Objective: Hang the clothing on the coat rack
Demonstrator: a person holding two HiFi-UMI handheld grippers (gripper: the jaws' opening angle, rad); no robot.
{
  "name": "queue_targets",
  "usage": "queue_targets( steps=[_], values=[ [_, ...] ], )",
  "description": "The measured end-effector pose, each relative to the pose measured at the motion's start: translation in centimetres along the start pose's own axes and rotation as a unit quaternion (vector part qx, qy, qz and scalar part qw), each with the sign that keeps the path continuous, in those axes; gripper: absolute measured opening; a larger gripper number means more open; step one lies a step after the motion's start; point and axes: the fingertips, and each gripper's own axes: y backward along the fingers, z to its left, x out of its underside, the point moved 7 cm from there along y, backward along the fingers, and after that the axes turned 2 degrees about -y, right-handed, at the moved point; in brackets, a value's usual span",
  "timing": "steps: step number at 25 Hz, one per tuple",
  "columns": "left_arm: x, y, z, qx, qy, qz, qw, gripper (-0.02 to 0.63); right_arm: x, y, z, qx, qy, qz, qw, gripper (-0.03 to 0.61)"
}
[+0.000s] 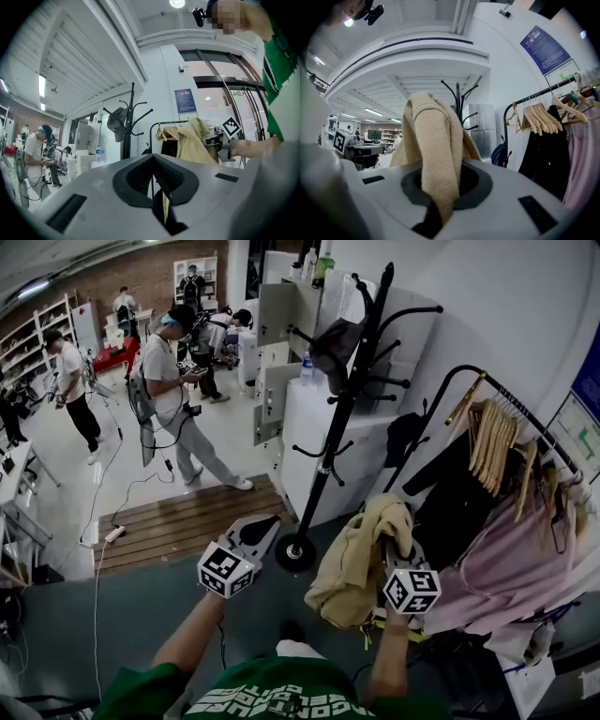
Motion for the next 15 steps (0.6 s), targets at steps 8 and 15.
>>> queue_targets(
  steps=[8, 15],
  values=[
    [-0.3, -1.0, 0.4, 0.002, -0.003, 0.004, 1.0, 0.005, -1.5, -0.7, -0.4, 0.003, 0.005, -0.007, 1.0, 0.041],
    [-1.1, -2.3, 0.7, 0.004, -0.008, -0.003, 1.0, 0.005, -4.5, -1.7, -1.2, 0.003, 0.019, -0.026, 0.999, 0.041]
  ],
)
